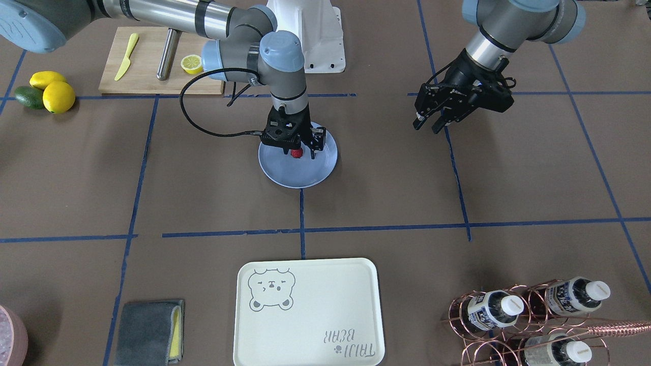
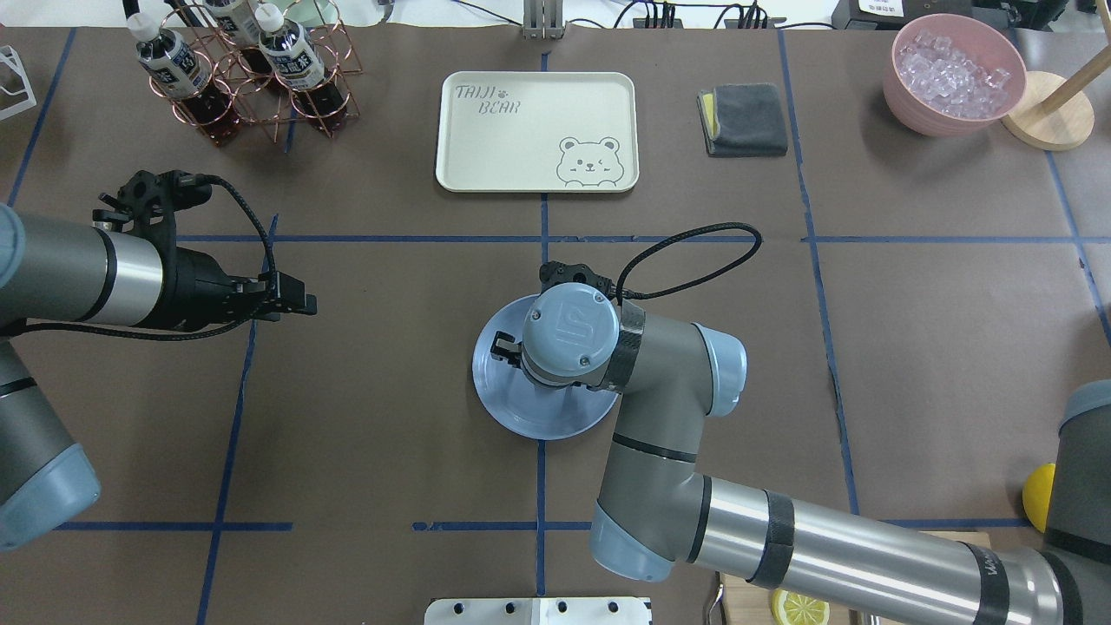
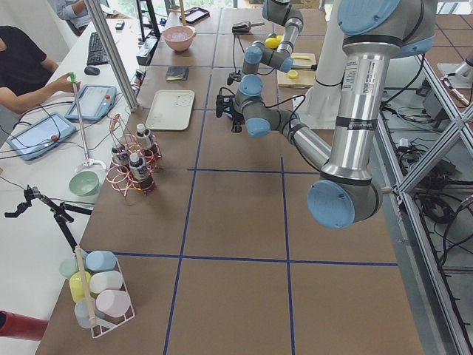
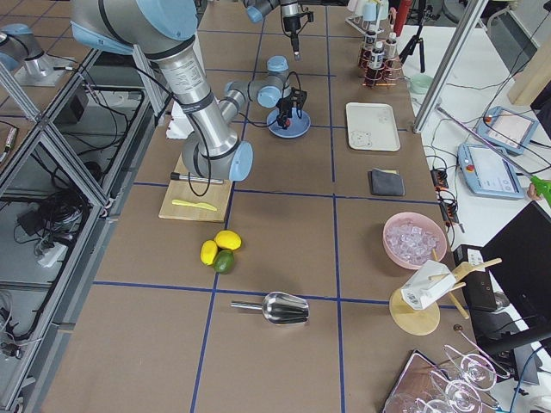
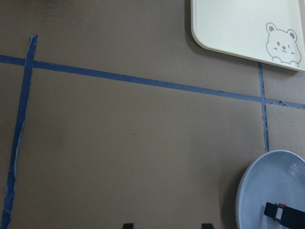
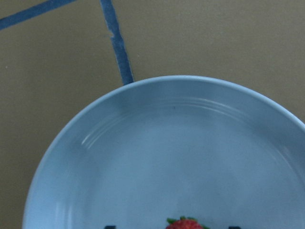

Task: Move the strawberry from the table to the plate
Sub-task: 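Lower the strawberry onto the plate and open the right gripper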

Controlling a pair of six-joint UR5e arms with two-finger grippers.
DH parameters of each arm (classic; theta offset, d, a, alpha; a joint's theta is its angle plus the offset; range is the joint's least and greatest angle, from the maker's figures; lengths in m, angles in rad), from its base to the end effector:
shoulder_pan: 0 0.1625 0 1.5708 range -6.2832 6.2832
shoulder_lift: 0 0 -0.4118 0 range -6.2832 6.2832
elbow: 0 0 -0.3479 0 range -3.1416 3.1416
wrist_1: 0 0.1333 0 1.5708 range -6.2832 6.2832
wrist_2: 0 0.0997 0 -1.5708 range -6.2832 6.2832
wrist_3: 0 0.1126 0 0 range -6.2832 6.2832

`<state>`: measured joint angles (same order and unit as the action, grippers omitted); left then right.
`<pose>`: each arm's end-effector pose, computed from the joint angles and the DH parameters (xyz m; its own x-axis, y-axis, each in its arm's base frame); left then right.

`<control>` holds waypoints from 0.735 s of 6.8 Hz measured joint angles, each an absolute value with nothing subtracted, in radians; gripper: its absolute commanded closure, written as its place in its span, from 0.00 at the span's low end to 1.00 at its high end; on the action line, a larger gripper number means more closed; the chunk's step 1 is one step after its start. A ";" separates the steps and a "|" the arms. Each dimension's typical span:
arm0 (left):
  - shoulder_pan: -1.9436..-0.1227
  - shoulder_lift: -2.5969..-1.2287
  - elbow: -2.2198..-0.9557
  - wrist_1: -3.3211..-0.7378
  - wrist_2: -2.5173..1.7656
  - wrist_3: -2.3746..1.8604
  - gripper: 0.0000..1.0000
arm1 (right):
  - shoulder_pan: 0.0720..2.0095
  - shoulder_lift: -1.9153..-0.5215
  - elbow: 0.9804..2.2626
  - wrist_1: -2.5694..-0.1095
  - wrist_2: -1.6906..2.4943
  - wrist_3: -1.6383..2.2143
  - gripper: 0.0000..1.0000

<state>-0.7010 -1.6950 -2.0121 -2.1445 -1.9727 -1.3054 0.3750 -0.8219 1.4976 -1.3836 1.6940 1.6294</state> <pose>0.3097 -0.3782 0.3375 0.3930 -0.0158 -0.9194 0.2269 0.9706 0.0803 -0.6090 -0.3681 0.2434 0.5878 0.2938 0.7537 -0.3116 0.9421 -0.1243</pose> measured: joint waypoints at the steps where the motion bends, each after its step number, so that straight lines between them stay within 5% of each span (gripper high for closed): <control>1: -0.701 -1.695 -2.012 -2.145 -1.972 -1.305 0.43 | 0.375 -0.817 1.502 -1.384 1.693 1.629 0.00; 5: -0.708 -1.685 -2.014 -2.145 -1.987 -1.282 0.43 | 0.458 -0.920 1.729 -1.479 1.777 1.595 0.00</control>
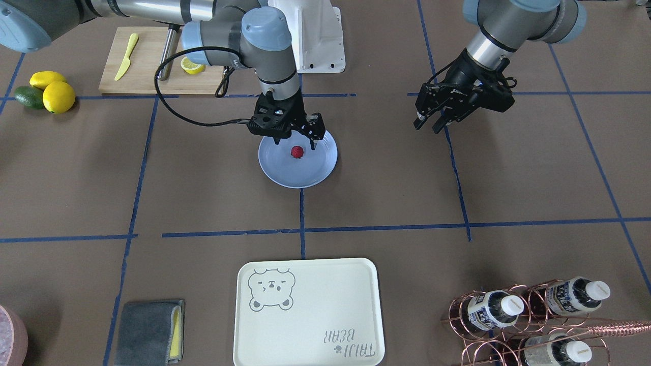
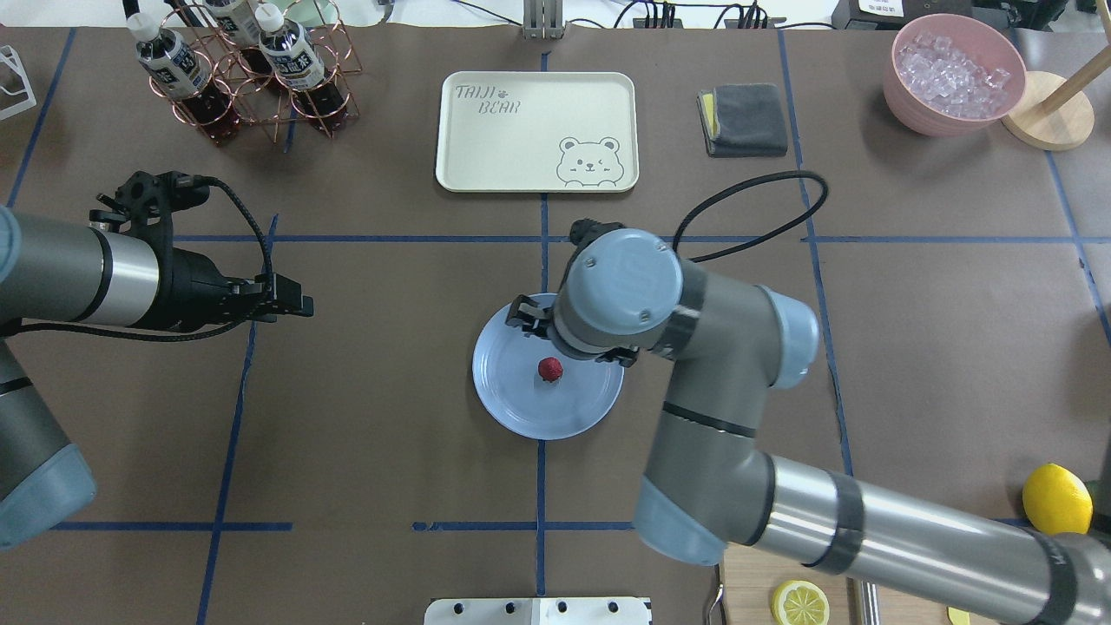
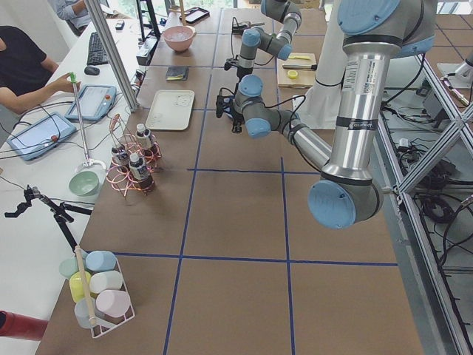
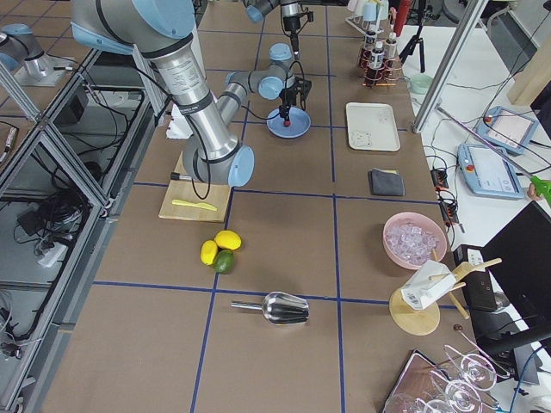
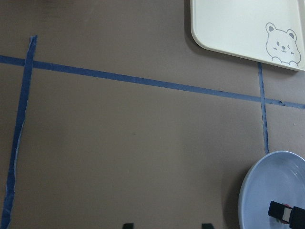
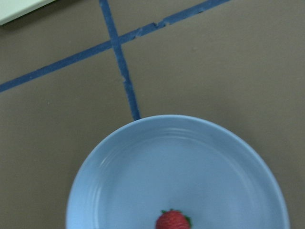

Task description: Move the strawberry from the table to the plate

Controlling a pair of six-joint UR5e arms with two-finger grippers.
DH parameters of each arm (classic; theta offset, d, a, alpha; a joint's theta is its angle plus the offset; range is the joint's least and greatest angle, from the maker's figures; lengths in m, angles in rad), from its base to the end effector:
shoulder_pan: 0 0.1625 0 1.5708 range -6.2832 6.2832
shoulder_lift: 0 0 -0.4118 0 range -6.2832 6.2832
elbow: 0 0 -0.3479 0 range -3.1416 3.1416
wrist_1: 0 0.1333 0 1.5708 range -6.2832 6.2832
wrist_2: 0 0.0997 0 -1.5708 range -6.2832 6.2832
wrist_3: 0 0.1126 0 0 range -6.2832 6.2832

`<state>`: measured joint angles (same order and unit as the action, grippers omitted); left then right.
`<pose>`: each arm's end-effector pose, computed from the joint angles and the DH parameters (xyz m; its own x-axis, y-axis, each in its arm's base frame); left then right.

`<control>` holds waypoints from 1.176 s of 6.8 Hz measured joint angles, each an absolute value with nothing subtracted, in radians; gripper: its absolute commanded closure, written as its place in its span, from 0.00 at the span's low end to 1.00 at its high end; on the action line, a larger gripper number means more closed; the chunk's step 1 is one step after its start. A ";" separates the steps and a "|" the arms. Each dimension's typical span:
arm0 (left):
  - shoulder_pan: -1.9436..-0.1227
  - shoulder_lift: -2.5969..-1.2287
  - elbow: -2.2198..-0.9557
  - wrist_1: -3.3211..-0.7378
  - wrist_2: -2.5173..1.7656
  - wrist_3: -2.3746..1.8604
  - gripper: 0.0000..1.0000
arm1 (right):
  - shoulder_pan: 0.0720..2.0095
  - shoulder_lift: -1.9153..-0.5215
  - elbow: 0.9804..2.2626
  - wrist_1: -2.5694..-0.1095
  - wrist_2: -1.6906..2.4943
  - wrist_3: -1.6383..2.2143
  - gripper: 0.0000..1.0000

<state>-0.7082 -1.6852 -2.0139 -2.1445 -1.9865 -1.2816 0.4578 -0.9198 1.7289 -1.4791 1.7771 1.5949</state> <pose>0.3058 -0.3776 0.3412 0.4004 0.0006 -0.9164 0.2121 0.9728 0.0934 -0.5235 -0.3808 0.2286 0.5499 0.2972 0.7805 -0.3019 0.9421 -0.1461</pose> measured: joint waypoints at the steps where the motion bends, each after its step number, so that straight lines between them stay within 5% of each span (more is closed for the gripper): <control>1: -0.725 -1.669 -2.014 -2.145 -2.004 -1.236 0.42 | 0.500 -1.038 1.846 -1.496 1.823 1.512 0.00; 4: -0.865 -1.545 -2.014 -2.146 -2.103 -0.928 0.42 | 0.749 -1.423 2.042 -1.480 2.020 1.051 0.00; 8: -1.259 -1.372 -1.888 -2.096 -2.246 -0.142 0.38 | 1.326 -1.676 1.900 -1.474 2.327 0.214 0.00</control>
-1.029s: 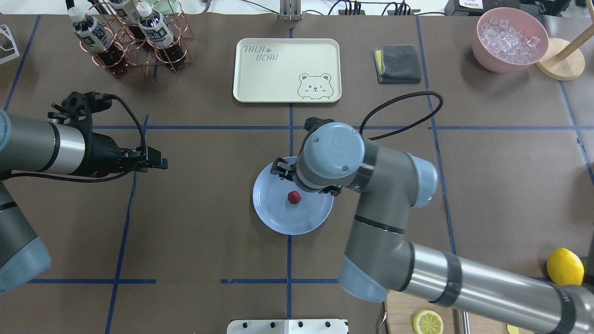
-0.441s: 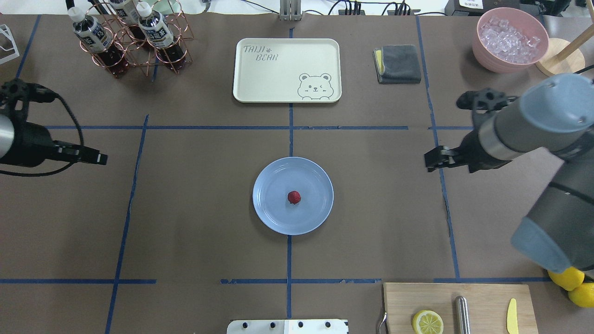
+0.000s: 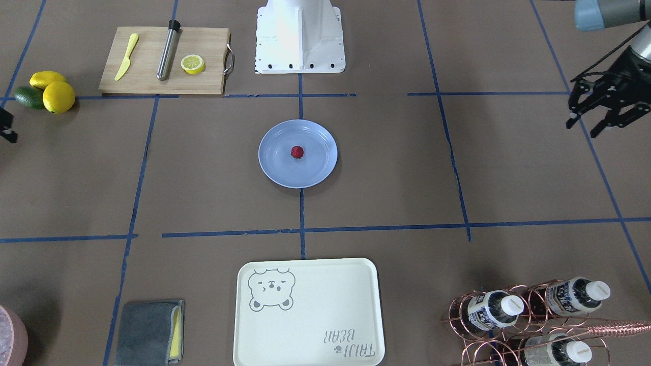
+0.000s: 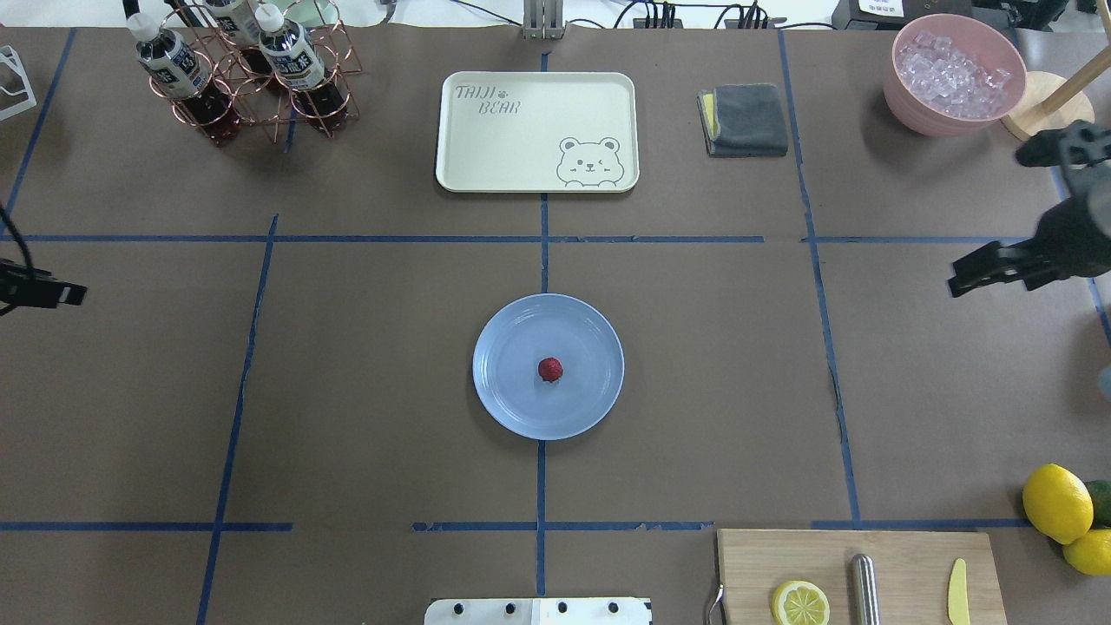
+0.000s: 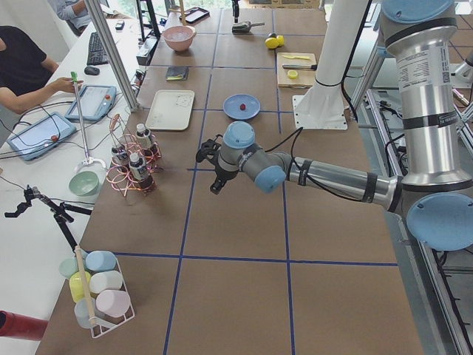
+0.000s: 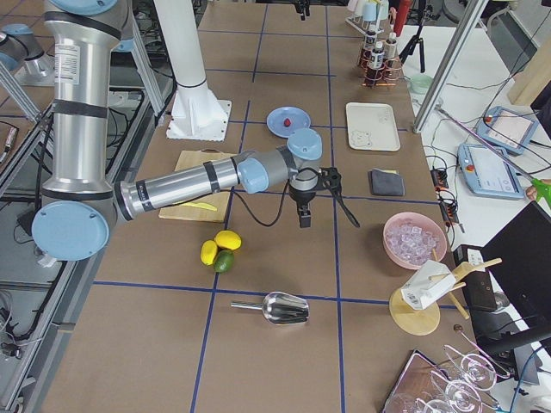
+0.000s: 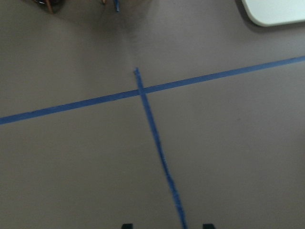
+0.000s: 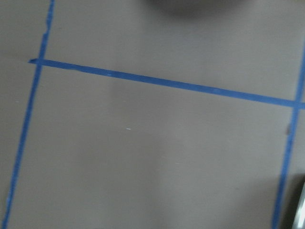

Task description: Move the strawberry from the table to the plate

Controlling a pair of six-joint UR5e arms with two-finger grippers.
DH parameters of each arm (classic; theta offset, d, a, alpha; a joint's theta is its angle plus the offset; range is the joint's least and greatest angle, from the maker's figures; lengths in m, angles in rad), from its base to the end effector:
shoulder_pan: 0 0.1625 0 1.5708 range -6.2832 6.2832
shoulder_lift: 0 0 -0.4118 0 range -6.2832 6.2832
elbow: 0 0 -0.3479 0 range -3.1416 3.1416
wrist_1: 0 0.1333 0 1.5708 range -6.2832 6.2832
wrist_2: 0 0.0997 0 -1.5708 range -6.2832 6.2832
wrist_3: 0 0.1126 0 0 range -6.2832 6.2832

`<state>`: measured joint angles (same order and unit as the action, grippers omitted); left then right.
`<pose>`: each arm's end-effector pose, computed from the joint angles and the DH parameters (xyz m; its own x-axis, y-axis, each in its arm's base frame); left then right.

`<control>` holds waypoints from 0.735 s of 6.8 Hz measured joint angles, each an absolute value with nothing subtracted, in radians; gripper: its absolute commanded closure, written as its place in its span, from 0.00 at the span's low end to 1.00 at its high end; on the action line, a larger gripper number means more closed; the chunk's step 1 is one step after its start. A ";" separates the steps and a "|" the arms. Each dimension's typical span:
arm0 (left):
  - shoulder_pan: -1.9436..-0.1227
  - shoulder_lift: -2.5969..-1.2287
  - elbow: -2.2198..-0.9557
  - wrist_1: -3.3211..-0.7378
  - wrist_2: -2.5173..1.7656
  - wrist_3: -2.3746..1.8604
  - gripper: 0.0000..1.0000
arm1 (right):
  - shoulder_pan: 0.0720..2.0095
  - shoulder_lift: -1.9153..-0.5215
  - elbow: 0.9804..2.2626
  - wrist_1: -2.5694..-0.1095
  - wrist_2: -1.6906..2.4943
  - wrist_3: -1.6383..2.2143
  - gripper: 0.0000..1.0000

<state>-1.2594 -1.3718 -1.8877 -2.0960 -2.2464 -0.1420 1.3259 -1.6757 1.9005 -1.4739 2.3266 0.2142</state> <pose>0.0616 -0.3967 0.5358 0.6563 0.4823 -0.5803 -0.1539 0.8384 0.5228 -0.0466 -0.4177 0.5407 0.6874 -0.1823 0.7030 0.0859 0.9816 0.1706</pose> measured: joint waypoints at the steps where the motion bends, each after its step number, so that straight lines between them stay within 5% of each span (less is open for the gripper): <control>1: -1.359 -1.403 -1.844 -1.973 -2.252 0.013 0.01 | 1.430 -1.682 1.840 -1.504 2.344 0.032 0.00; 5: -1.519 -1.453 -1.849 -1.566 -2.312 0.133 0.00 | 1.558 -1.692 1.798 -1.659 2.356 -0.239 0.00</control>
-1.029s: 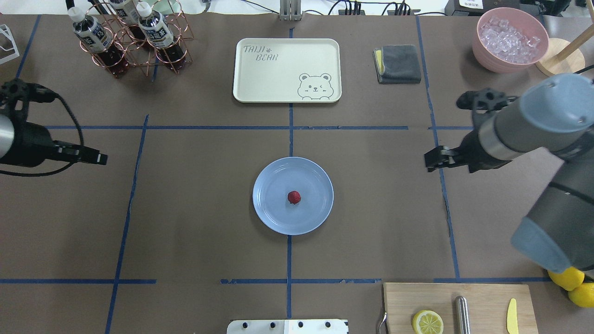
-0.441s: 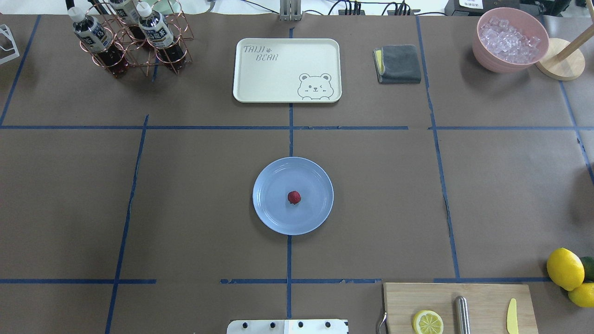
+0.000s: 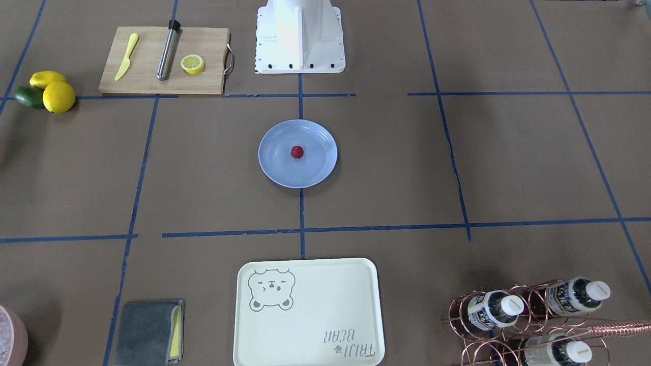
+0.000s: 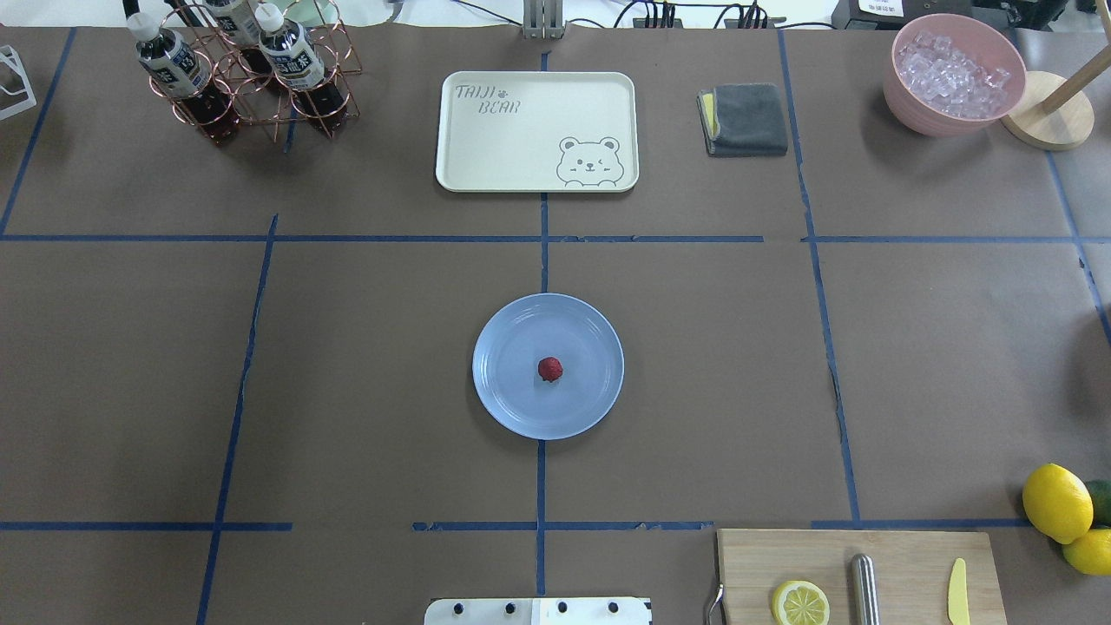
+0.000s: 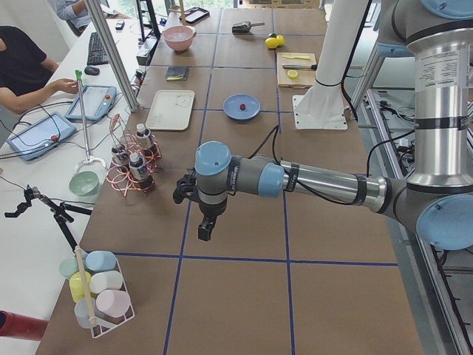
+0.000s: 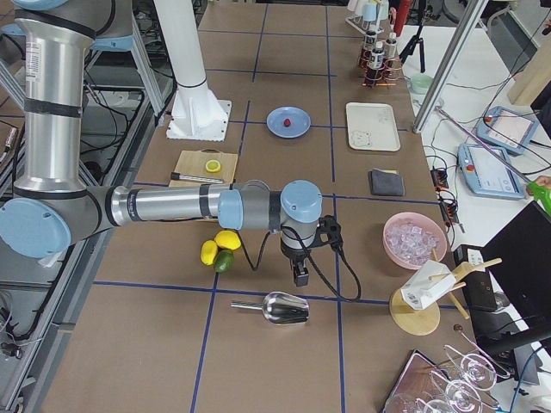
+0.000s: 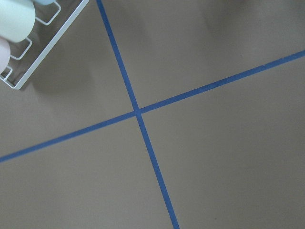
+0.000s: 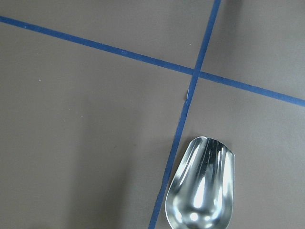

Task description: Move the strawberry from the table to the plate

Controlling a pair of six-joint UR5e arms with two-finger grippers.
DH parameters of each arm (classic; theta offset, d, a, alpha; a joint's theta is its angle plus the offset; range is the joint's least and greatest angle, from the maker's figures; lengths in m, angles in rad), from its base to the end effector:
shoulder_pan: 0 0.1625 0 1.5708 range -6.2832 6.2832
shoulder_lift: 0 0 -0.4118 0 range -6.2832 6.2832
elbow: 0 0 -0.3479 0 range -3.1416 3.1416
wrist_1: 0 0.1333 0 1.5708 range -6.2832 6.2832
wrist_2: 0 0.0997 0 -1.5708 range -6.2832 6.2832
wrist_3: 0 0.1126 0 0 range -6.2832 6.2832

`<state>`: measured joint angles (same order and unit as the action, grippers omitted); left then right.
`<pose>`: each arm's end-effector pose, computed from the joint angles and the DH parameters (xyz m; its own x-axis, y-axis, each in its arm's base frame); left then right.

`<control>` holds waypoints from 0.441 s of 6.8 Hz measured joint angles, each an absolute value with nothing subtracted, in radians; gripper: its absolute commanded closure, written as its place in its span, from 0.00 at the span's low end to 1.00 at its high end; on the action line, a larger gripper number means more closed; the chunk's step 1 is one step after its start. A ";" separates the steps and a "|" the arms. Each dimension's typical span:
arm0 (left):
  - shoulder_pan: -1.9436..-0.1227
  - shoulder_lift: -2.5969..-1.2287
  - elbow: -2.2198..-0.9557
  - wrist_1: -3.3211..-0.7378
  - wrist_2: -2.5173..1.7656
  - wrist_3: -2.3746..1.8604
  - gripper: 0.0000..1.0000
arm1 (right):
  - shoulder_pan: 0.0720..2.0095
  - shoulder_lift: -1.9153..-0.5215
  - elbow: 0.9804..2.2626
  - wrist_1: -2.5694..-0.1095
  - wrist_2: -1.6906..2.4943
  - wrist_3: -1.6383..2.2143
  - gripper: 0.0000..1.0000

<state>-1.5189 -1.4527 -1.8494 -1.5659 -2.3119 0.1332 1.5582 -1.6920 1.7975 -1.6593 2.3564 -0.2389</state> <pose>-0.0361 -0.4087 0.5824 0.7180 0.2725 -0.6405 -0.1479 0.9589 0.2422 0.0487 -0.3979 0.6125 0.6837 -0.2569 0.6830 0.1795 0.9664 0.1838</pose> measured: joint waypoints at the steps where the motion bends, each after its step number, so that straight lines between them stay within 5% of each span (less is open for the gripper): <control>1: -1.522 -1.441 -1.851 -1.558 -2.338 0.130 0.00 | 1.556 -1.693 1.797 -1.665 2.362 -0.227 0.00; 3: -1.522 -1.433 -1.855 -1.554 -2.358 0.126 0.00 | 1.547 -1.699 1.804 -1.666 2.371 -0.179 0.00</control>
<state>-1.5225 -1.4335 -1.8555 -1.5536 -2.3585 0.1263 1.5470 -1.6992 1.8037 -1.6660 2.3709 -0.1785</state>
